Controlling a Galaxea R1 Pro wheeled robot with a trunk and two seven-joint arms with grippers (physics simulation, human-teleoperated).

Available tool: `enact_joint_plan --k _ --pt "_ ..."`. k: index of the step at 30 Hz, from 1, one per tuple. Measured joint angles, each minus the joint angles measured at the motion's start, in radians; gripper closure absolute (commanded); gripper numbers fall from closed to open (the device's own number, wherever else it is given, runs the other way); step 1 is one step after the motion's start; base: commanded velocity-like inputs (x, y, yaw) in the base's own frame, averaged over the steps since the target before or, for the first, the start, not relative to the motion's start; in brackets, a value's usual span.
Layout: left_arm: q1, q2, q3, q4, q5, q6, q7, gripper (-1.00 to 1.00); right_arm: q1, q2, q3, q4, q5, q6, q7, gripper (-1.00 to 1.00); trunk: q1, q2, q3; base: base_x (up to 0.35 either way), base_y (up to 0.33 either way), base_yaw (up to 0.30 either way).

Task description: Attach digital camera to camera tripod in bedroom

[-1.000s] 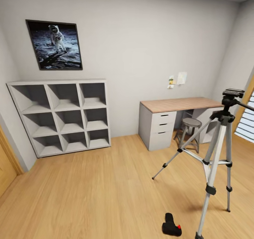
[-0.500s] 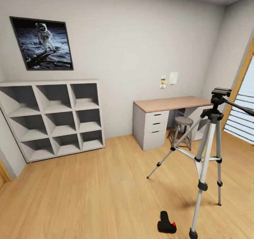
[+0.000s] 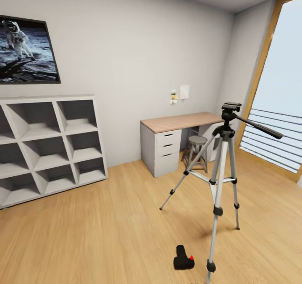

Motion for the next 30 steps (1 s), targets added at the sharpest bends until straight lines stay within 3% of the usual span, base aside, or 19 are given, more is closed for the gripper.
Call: enact_joint_plan --k 15,30 --pt "0.000 0.000 0.000 0.000 0.000 0.000 0.000 -1.00 0.001 0.000 0.000 0.000 0.000 0.000 0.000 -1.00 0.000 0.000 0.000 0.000 0.000 -0.287" --pt "0.000 0.002 0.001 0.000 0.000 0.000 0.000 -1.00 0.000 0.000 0.000 0.000 0.000 0.000 0.000 -1.00 0.000 0.000 0.000 0.013 0.000 -0.050"
